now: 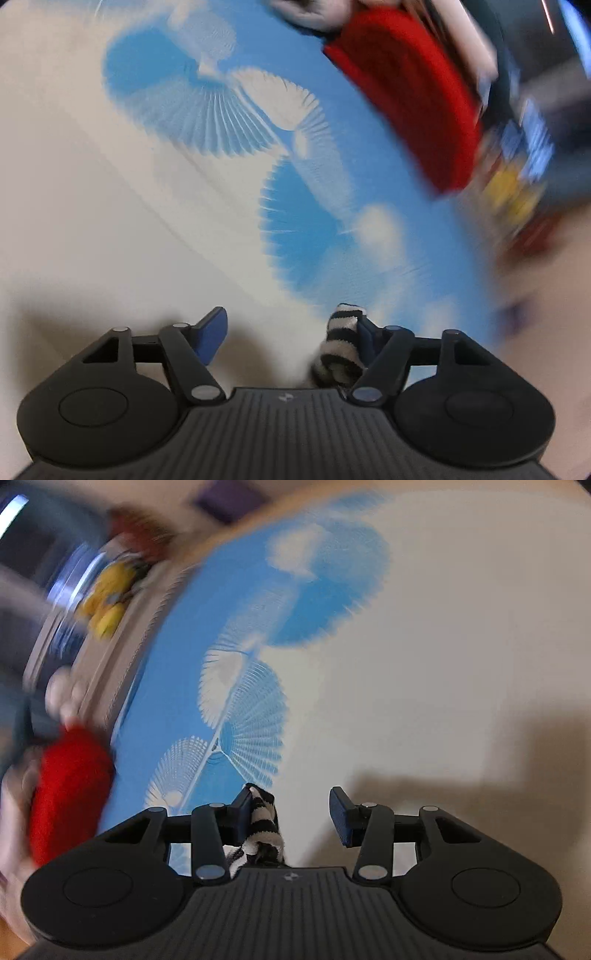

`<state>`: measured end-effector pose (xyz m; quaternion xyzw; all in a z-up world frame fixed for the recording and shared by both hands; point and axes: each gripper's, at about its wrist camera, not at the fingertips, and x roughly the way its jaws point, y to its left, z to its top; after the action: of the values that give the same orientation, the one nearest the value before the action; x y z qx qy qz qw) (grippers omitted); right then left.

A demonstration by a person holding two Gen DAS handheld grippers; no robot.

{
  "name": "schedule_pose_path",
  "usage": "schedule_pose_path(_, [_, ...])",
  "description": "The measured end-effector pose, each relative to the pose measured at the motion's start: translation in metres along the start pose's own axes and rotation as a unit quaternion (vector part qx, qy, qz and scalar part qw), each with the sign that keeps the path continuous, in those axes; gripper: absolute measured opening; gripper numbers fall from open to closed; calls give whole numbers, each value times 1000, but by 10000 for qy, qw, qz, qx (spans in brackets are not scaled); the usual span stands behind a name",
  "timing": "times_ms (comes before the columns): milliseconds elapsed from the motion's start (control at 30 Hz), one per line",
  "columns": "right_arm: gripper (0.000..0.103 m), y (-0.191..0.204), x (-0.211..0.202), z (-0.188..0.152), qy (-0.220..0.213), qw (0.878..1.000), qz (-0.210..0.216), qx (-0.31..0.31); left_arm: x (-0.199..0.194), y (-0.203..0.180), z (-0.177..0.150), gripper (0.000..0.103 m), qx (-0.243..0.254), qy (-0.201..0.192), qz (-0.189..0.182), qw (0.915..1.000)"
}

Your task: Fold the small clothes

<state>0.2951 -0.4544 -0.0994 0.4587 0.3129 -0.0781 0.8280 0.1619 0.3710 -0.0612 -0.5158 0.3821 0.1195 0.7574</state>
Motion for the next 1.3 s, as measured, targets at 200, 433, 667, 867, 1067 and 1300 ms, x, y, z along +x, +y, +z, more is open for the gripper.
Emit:
schedule_pose_path(200, [49, 14, 0, -3, -93, 9979, -143, -631, -5, -24, -4, 64, 820, -271, 472, 9951])
schedule_pose_path(433, [50, 87, 11, -60, 659, 9515, 751, -2909, -3, 17, 3, 64, -1052, -56, 144, 9943])
schedule_pose_path(667, [54, 121, 18, -129, 1571, 8593, 1200, -4718, 1, 2, 8, 66, 215, 288, 1304, 9908])
schedule_pose_path(867, [57, 134, 19, -190, 1909, 7660, 1228, -6014, -23, -6, 10, 67, 381, -546, 1148, 9912])
schedule_pose_path(1067, [62, 130, 22, -221, 1990, 7085, 1037, -6691, -7, -77, -32, 77, 3270, -481, 792, 9405])
schedule_pose_path(1300, [62, 126, 39, -233, 1678, 6923, 679, -6986, 49, -108, -163, 82, 6528, 211, 533, 7554])
